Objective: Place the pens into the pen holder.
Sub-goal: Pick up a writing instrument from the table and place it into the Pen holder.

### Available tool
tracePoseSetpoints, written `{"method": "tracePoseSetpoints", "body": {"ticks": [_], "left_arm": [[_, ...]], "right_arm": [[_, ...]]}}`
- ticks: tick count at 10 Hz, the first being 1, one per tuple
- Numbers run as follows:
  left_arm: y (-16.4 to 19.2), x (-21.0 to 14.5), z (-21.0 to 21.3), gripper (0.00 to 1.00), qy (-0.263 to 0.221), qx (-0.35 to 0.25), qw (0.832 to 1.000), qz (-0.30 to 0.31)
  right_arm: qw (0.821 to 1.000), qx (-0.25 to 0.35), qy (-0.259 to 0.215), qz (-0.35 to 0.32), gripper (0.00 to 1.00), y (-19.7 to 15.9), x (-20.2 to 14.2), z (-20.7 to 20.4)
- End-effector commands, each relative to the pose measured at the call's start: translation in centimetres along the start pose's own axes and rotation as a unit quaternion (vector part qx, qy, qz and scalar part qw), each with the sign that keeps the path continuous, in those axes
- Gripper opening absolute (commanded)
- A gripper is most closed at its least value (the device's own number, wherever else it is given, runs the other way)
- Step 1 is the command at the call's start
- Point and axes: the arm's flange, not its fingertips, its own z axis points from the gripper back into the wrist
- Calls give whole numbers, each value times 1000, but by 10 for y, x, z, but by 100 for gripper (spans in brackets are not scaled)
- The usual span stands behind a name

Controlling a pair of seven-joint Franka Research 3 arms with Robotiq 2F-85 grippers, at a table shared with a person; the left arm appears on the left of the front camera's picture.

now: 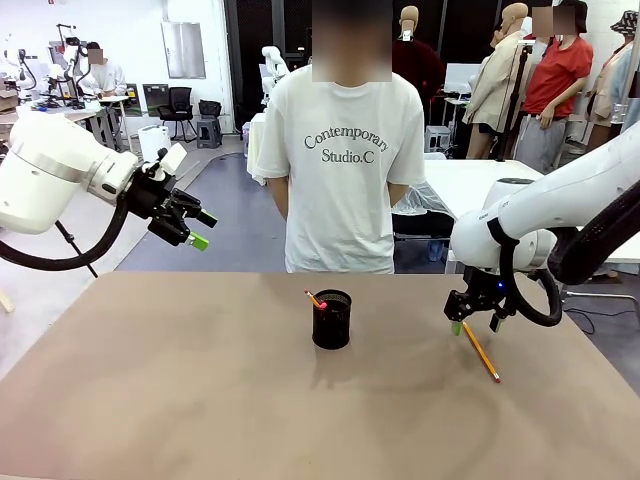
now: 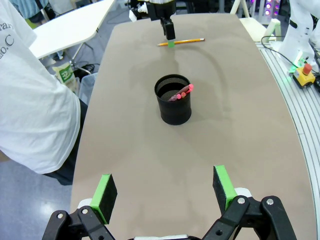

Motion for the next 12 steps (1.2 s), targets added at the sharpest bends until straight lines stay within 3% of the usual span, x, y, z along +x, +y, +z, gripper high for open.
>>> {"method": "tracePoseSetpoints", "body": {"ticks": [1,5,12], "left_arm": [[0,1,2,100,1,0,1000,-1],[0,1,2,100,1,0,1000,-1],[0,1,2,100,1,0,1000,-1]], "right_arm": [[1000,-15,-4,3,80,-2,4,-1],[1000,-13,0,1,0,-3,6,-3],[1000,-6,10,6,0,-5,3,-4]]}}
